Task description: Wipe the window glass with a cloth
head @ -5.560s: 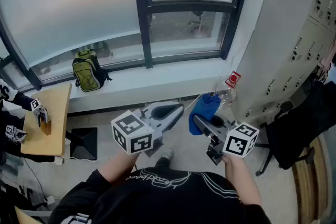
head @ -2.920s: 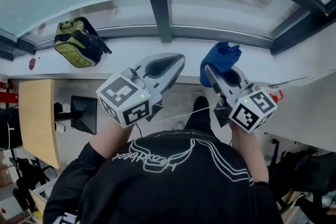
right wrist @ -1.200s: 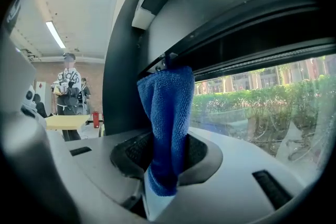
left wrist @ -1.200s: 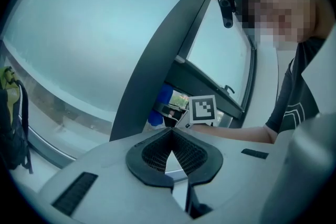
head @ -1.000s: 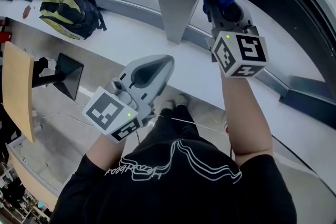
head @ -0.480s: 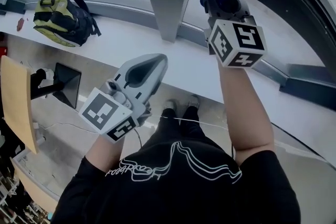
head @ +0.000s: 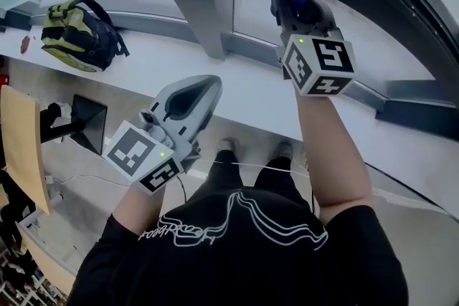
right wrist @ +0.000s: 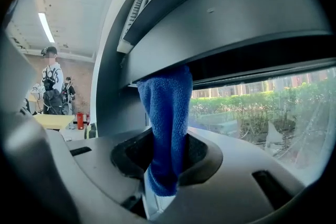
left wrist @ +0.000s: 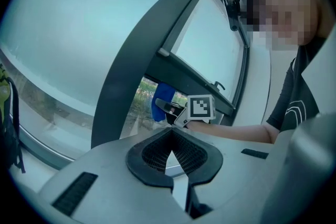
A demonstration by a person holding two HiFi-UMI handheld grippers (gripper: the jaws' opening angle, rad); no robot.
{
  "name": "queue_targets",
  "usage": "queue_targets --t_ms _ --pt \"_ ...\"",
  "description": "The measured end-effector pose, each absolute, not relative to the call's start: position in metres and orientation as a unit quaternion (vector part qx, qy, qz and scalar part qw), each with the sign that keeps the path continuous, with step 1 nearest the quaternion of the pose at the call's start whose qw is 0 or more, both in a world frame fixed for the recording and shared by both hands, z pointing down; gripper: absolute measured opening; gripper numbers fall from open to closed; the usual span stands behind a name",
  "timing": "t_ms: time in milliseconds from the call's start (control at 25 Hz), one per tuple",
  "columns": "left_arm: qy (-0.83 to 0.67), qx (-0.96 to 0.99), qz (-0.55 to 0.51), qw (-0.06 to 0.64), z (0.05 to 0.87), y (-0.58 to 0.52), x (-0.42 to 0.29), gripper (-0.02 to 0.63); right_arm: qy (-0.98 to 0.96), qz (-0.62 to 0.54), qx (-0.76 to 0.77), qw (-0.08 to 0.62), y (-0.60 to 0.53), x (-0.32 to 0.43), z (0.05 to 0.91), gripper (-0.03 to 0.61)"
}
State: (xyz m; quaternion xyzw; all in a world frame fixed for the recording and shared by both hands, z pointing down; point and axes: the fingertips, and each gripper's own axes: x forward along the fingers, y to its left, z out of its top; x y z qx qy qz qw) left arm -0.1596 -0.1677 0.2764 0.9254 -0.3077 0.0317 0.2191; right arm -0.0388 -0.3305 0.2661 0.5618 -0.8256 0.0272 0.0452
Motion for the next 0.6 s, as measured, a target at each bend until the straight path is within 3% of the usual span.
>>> queue_targets --t_ms 600 --pt "-0.327 0.912 0.035 0.246 0.306 -0.131 -0.029 0.005 -0.794 0.052 0.606 0.024 -0.279 0.144 0.292 0.094"
